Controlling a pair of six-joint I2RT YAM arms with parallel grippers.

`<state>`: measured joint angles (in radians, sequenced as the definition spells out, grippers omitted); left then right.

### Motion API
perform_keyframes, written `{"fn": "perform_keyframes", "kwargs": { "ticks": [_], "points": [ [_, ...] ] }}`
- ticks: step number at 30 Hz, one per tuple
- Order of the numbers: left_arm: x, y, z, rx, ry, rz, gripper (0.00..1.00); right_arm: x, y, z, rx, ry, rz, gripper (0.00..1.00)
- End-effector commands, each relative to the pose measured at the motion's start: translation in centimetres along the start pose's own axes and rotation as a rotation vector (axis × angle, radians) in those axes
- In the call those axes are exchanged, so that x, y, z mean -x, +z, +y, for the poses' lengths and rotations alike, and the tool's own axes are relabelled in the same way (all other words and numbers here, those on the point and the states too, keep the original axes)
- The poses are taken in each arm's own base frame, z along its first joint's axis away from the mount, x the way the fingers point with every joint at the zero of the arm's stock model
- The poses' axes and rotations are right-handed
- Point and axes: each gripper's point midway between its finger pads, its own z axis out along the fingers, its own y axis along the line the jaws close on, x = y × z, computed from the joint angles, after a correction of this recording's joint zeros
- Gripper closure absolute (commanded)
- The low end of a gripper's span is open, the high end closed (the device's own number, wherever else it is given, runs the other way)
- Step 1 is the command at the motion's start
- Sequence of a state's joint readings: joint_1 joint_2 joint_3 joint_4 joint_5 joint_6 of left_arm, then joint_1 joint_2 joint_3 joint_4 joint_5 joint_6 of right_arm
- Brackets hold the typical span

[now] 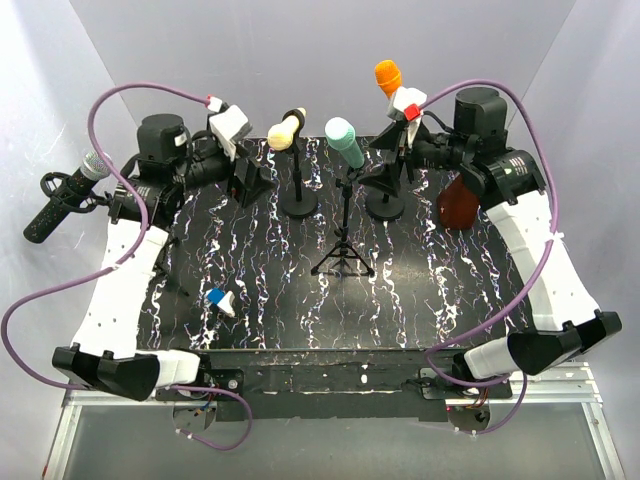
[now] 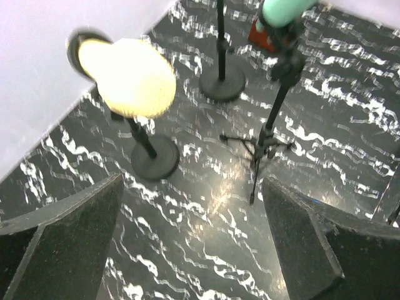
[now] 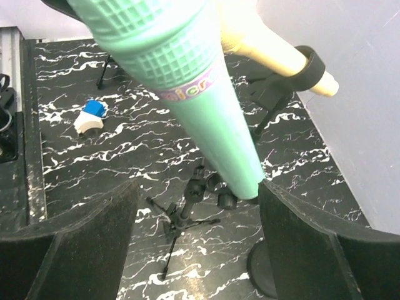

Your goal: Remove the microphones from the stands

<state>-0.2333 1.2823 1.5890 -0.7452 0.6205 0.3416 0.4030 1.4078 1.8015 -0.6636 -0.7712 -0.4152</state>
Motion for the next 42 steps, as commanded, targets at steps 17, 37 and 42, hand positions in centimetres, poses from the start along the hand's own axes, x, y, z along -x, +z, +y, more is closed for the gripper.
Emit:
{"fn": "perform_keyframes", "kwargs": {
  "ticks": [17, 37, 42],
  "points": [
    [13.7, 5.0, -7.3, -0.336, 0.085, -0.381, 0.11, -0.5, 0.3, -2.1, -0.151, 0.07, -0.014, 0.16],
    [14.9, 7.0, -8.8, -0.332, 0.12, -0.377, 0.09, -4.4, 0.7, -4.0, 0.009, 0.074, 0.047, 0.15],
    [13.2, 7.0, -8.6, -0.303, 0.133, -0.306, 0.03, -3.9, 1.7, -4.6, 0.067, 0.017, 0.021, 0.15]
  ]
}}
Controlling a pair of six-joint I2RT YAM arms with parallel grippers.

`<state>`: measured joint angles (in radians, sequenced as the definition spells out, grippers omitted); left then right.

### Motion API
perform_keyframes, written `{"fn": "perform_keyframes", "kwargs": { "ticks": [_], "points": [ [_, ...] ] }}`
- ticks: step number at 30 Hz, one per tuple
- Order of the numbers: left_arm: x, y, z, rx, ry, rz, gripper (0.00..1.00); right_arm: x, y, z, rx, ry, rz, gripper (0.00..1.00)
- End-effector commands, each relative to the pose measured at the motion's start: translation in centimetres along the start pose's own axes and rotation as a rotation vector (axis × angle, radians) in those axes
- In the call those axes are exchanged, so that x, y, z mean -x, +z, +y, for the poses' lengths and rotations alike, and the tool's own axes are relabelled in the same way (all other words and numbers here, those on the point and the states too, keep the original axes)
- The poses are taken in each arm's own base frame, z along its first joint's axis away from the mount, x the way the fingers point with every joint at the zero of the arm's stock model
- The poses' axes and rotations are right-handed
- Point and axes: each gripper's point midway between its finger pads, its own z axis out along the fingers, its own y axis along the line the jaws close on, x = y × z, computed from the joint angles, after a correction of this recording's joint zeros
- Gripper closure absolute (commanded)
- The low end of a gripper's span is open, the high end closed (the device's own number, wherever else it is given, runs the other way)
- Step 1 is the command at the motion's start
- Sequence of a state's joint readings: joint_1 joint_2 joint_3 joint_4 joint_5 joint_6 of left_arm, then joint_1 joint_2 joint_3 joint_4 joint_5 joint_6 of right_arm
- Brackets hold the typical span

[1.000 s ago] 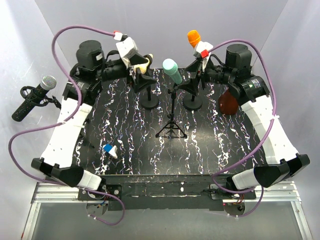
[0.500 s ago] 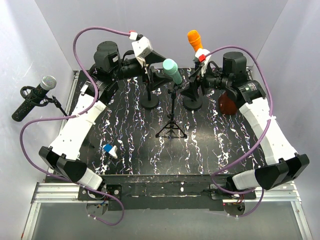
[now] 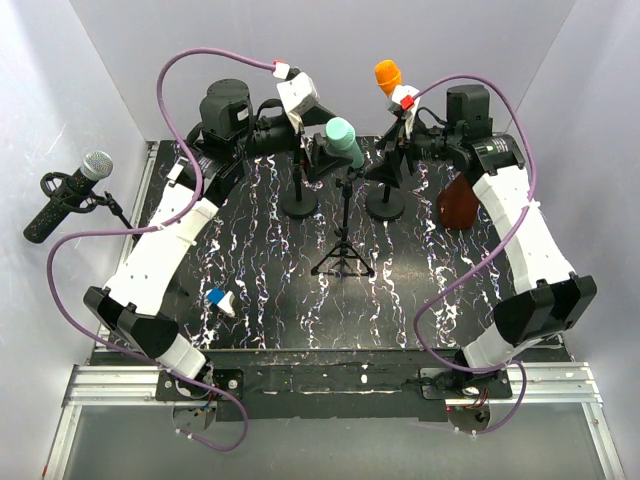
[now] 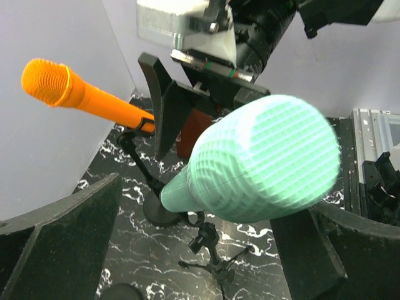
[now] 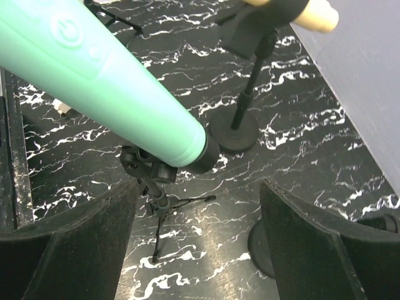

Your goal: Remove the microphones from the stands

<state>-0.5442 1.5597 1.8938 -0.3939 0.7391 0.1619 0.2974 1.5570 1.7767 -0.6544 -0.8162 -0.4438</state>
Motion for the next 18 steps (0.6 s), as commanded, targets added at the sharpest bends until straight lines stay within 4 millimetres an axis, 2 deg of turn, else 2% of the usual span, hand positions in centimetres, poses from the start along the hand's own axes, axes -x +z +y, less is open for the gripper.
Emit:
{"fn": "perform_keyframes", "kwargs": {
  "ticks": [1, 4, 11, 18],
  "points": [
    [-0.5, -1.0, -0.2, 0.035, 0.014, 0.064, 0.02, 2.9, -0.2, 1.0, 0.096, -0.122, -0.068, 0.15],
    [-0.9, -1.3, -0.1, 0.053, 0.021, 0.089, 0.02, 3.1, 0.5, 1.3, 0.155, -0.112, -0.076, 0.15],
    [-1.5, -2.0, 0.4, 0.093, 0.066, 0.116, 0.02, 2.2, 2.1, 1.2, 0.193, -0.096, -0.066, 0.17],
    [-1.5, -2.9, 1.3, 0.159, 0.112, 0.143, 0.02, 1.7, 3.3, 2.5, 0.262, -0.082, -0.056, 0.28]
  ]
}}
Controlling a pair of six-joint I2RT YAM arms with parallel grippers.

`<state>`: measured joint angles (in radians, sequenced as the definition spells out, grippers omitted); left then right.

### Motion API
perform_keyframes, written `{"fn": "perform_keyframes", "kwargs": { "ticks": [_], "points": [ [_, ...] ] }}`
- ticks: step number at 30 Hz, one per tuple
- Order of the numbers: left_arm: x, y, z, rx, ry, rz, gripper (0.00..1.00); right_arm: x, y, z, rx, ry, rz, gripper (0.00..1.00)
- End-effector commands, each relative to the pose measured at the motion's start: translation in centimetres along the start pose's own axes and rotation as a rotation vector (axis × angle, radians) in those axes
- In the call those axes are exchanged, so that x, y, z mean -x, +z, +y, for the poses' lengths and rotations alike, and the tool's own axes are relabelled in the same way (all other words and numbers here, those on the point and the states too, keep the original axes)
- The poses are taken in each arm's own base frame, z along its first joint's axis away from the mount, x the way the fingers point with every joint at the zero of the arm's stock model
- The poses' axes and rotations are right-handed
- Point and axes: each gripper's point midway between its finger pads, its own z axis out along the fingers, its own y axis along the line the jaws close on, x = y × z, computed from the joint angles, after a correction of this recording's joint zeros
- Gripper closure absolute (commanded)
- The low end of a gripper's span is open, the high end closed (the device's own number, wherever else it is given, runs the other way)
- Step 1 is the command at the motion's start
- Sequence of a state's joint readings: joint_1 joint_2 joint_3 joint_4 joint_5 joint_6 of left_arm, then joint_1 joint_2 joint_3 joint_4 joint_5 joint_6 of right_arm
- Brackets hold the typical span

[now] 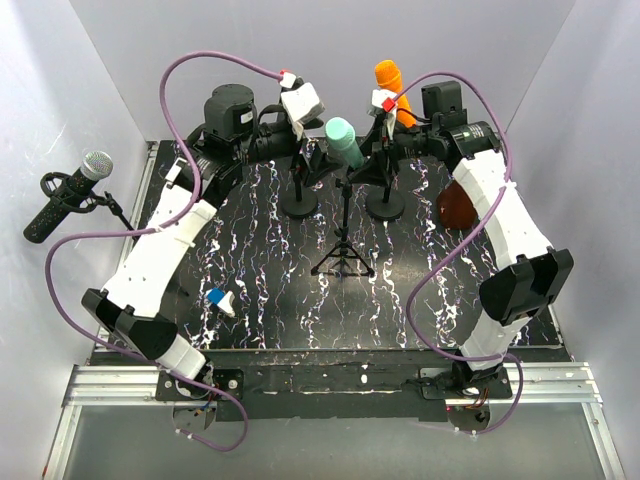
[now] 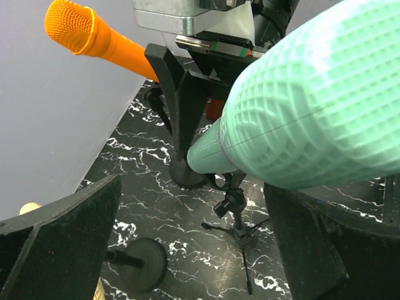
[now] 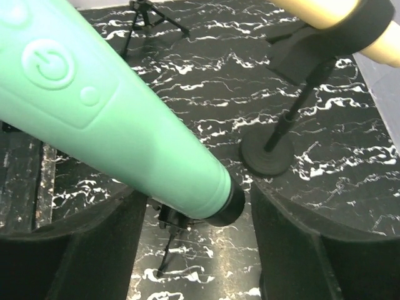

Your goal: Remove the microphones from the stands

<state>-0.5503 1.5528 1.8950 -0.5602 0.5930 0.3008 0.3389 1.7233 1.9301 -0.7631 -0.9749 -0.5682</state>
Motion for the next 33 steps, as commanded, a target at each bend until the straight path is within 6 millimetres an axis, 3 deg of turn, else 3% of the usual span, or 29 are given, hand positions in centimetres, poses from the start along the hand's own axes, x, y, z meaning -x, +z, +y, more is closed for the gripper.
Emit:
{"fn": "perform_keyframes", "kwargs": {
  "ticks": [1, 6, 10, 17, 22, 33],
  "points": [
    [1.5, -2.0, 0.2, 0.063, 0.071, -0.007, 0.02, 1.7, 0.3, 1.4, 0.053, -0.045, -0.03, 0.31],
    [1.8, -2.2, 0.7, 0.093, 0.086, -0.009, 0.02, 0.8, 0.5, 1.5, 0.024, 0.01, -0.006, 0.51],
    [1.7, -2.5, 0.5, 0.097, 0.083, -0.017, 0.02, 0.8, -0.6, 1.2, -0.14, 0.058, -0.005, 0.66],
    [1.9, -1.8, 1.0, 0.133, -0.016, -0.074, 0.02, 0.3, -2.3, 2.1, -0.418, 0.061, -0.058, 0.74],
    [2.2, -0.9, -0.3, 0.042, -0.043, -0.105, 0.02, -0.7, -3.0, 1.4, -0.542, 0.136, -0.043, 0.78],
    [1.4, -2.6, -1.8, 0.026, -0.023, -0.083, 0.02, -1.3, -3.8, 1.3, -0.601, 0.151, -0.042, 0.8]
  ]
}}
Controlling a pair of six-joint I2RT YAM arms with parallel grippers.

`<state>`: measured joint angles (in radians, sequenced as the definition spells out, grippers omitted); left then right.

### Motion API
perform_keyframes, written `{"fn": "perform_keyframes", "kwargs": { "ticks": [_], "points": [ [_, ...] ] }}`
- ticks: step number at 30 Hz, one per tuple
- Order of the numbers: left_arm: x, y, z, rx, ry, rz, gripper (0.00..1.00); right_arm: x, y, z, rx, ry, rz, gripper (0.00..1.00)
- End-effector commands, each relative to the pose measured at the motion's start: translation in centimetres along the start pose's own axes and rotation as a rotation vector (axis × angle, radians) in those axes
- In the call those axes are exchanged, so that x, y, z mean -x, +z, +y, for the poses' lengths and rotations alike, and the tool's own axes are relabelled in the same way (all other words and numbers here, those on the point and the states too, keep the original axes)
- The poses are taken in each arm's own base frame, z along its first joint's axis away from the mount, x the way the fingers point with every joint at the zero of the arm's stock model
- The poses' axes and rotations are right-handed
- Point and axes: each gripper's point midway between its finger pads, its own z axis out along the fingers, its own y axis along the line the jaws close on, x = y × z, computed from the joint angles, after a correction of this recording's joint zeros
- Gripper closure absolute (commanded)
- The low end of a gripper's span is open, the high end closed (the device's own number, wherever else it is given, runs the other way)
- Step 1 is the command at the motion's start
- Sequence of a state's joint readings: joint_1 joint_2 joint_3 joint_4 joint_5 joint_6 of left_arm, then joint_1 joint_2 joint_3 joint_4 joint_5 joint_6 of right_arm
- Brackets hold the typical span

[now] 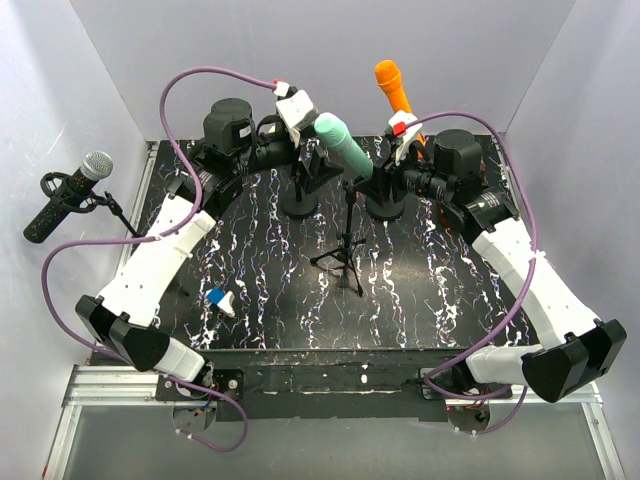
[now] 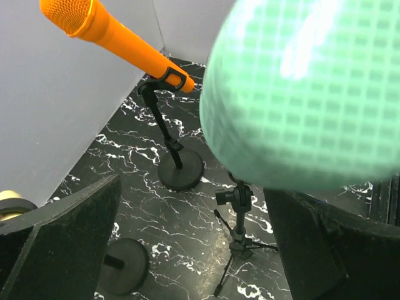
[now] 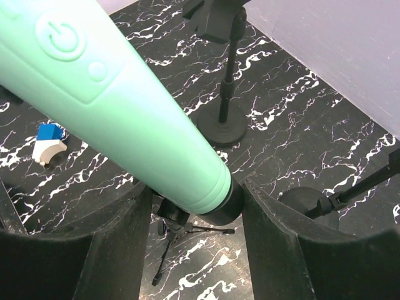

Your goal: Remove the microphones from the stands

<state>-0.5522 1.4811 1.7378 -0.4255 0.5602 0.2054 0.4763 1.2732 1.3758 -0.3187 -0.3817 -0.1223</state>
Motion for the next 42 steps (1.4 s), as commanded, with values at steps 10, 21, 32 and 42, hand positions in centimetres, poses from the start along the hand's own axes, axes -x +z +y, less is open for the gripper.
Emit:
{"fn": "perform_keyframes", "kwargs": {
  "ticks": [10, 21, 32, 42],
  "points": [
    [5.7, -1.0, -2.1, -0.084, -0.041, -0.185, 0.02, 0.0, -0.8, -2.6, -0.156, -0.016, -0.011, 0.81],
    [8.0, 0.3, -2.8, -0.166, -0.101, -0.232, 0.13, 0.5, -0.4, -1.9, -0.108, -0.007, -0.017, 0.45],
    [9.4, -0.6, -4.1, -0.253, 0.054, -0.244, 0.9, -0.4, 0.3, -1.0, -0.046, -0.002, -0.003, 0.59],
    [13.2, -2.3, -3.1, -0.17, 0.09, -0.285, 1.0, -2.7, 1.0, -1.5, -0.059, 0.024, 0.049, 0.64]
  ]
}}
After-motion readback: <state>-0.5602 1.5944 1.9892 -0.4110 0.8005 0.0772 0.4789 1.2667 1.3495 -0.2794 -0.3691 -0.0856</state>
